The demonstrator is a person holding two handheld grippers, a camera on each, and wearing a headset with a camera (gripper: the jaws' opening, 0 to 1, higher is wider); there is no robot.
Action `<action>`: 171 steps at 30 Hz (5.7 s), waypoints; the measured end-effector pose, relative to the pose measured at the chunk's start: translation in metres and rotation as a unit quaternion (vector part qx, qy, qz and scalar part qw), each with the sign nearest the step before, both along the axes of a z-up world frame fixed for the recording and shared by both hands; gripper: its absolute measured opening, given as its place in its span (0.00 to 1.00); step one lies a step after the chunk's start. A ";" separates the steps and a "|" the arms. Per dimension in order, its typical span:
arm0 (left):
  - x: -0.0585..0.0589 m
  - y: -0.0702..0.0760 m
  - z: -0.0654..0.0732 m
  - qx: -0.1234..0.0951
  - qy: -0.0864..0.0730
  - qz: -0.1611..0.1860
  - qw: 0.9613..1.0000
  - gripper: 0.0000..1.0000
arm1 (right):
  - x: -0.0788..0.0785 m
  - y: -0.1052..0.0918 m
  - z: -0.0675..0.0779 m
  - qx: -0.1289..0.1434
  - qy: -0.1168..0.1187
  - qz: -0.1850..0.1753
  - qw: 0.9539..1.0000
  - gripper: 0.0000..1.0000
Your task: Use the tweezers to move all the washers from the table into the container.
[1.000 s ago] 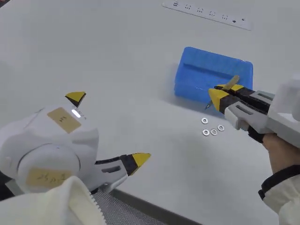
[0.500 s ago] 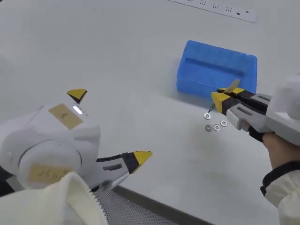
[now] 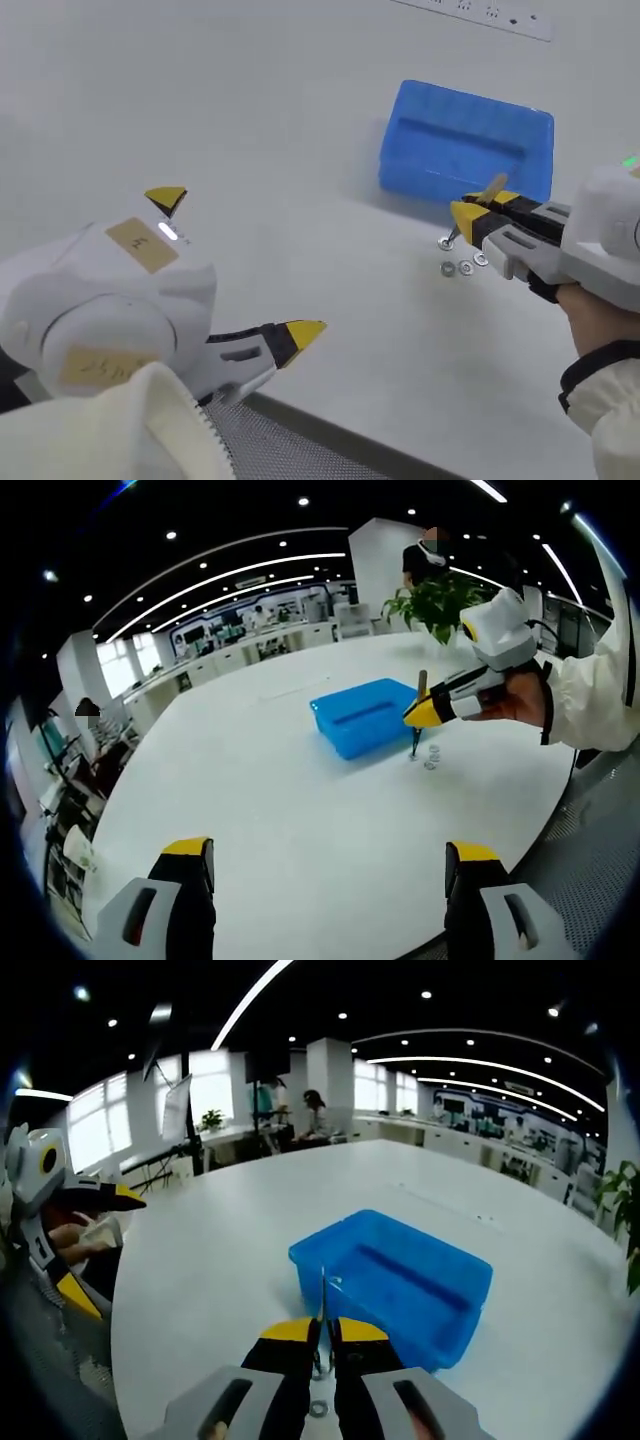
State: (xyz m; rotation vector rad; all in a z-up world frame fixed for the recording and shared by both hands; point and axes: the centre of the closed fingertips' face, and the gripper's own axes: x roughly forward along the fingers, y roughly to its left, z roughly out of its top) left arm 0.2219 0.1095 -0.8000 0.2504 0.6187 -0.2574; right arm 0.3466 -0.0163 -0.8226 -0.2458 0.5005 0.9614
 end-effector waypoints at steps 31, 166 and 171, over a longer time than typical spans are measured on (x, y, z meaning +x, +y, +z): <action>-0.002 -0.005 0.002 -0.009 -0.002 -0.013 1.000 0.99 | -0.009 -0.002 0.013 0.004 0.053 -0.009 0.999 0.01; -0.005 0.005 -0.017 0.015 0.027 -0.015 0.999 0.97 | 0.019 0.022 0.081 0.062 -0.034 -0.039 0.997 0.03; -0.006 0.003 -0.018 0.017 0.028 -0.018 0.999 0.97 | 0.003 0.010 0.080 0.049 -0.038 -0.033 0.998 0.03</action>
